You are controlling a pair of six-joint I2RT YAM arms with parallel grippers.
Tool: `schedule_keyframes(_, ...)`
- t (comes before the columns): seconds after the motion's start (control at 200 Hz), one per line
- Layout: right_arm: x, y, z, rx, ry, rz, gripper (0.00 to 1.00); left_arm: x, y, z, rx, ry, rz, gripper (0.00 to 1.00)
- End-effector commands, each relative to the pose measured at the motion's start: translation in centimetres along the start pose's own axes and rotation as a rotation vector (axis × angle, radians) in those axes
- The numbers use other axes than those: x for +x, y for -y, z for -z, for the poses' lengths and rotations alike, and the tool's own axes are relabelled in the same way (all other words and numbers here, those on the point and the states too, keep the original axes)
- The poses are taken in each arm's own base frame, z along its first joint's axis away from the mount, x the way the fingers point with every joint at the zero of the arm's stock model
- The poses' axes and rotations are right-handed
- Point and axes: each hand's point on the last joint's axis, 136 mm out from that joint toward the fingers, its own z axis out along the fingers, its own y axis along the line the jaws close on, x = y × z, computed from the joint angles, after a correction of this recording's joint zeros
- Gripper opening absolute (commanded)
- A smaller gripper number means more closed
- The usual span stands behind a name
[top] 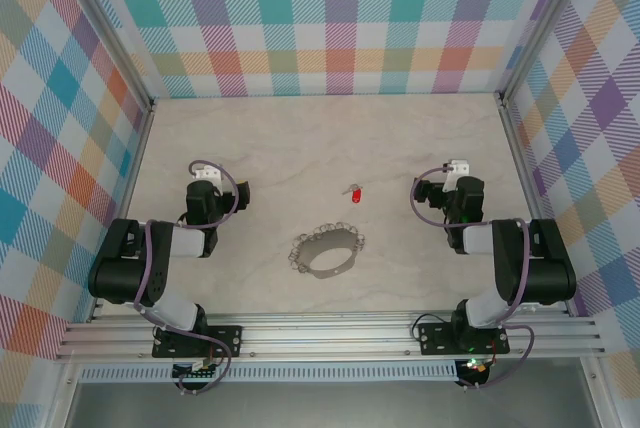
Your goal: Put the keys on the keyring
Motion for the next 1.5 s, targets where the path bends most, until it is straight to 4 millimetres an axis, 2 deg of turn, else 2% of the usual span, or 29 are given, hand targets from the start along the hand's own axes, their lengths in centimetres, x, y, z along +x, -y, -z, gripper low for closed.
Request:
schedule_keyframes(0.0,-1.1,-0.2,-0.1,-0.014,0.029,0.022,1.0,-0.6,-0.3,-0.2,0.001,0.009,-0.006,1.0)
schedule_keyframes(0.97,-1.0,-0.1,-0.2,-0.015,0.025,0.02,1.0,-0.6,-0.3,-0.3,0.001,0.007,-0.004,1.0)
schedule_keyframes(1.065,-1.7,0.1,0.4,0.002,0.048,0.013,1.0,-1.2,0.1,-0.1,0.019,0.005,-0.014,1.0)
schedule_keyframes(1.195,-4.0,0.5,2.3,0.047,0.008,-0.02,1.0,-2.5,0.0,0.3,0.002,-0.051,-0.008,1.0)
schedule_keyframes(1.32,-5.9,1.4,3.8,0.135,-0.113,-0.202,1.0,-2.8,-0.2,1.2,-0.021,-0.115,0.041,1.0)
schedule_keyframes(1.385,-6.1,2.0,4.8,0.202,-0.197,-0.317,1.0,-3.4,-0.3,2.0,-0.035,-0.13,0.07,1.0)
schedule_keyframes(1.495,-6.5,0.4,5.5,0.134,-0.277,-0.351,1.0,-4.7,-0.4,4.0,-0.058,-0.141,0.135,1.0)
